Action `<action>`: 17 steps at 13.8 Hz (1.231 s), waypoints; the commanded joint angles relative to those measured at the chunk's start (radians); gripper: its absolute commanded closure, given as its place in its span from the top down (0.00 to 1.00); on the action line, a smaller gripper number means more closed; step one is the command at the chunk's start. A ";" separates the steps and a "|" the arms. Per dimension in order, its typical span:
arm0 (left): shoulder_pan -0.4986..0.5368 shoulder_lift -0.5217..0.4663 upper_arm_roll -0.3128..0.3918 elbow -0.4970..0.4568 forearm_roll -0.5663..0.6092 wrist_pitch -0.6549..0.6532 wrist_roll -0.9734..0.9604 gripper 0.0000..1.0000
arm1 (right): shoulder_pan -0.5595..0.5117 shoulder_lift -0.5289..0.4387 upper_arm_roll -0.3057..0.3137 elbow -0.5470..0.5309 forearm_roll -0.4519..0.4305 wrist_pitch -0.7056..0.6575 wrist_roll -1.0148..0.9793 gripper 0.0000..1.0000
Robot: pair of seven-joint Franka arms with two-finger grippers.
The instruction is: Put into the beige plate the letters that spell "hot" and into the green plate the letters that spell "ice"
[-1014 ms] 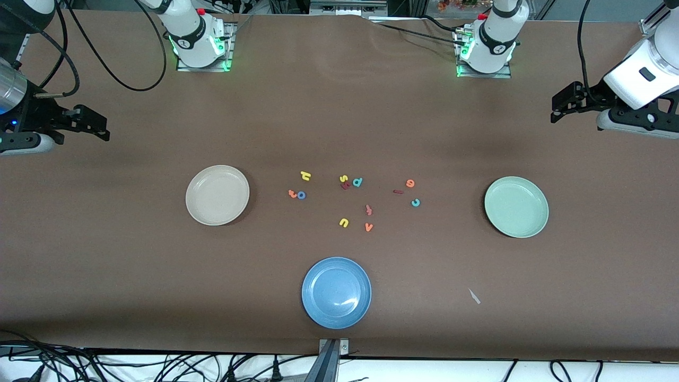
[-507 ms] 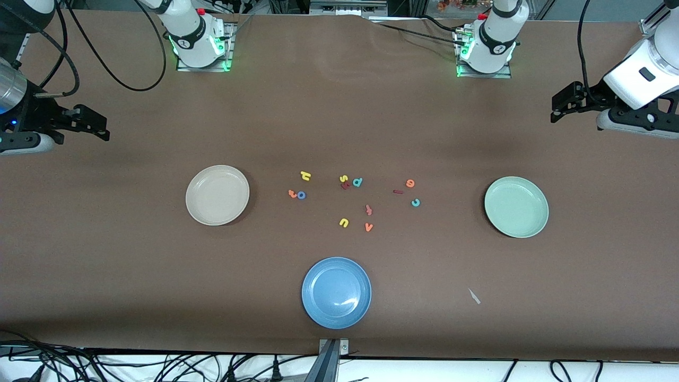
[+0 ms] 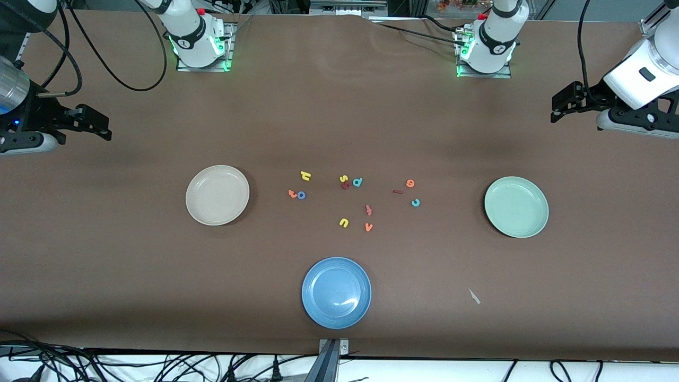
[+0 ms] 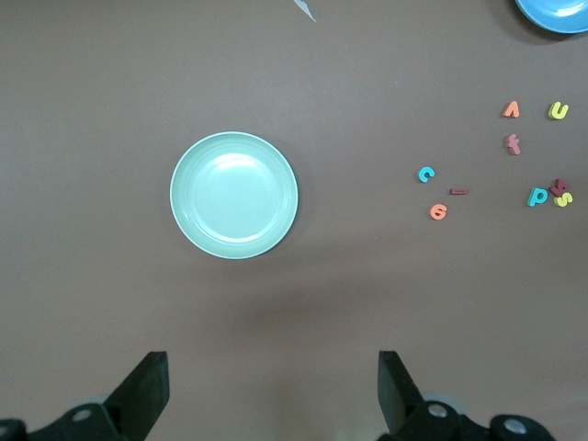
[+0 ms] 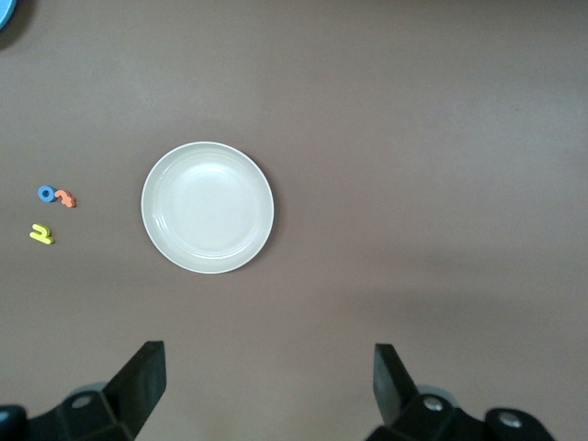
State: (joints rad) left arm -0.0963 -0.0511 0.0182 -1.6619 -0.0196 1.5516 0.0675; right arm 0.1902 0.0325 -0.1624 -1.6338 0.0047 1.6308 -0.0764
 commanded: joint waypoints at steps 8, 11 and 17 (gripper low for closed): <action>0.006 0.010 0.000 0.028 -0.011 -0.022 0.017 1.00 | 0.011 -0.016 0.001 0.008 -0.011 -0.041 0.015 1.00; 0.006 0.010 0.000 0.028 -0.011 -0.022 0.018 1.00 | 0.011 -0.020 0.001 0.008 -0.011 -0.043 0.013 1.00; 0.006 0.010 0.000 0.028 -0.011 -0.022 0.018 1.00 | 0.011 -0.020 0.000 0.008 -0.011 -0.043 0.013 1.00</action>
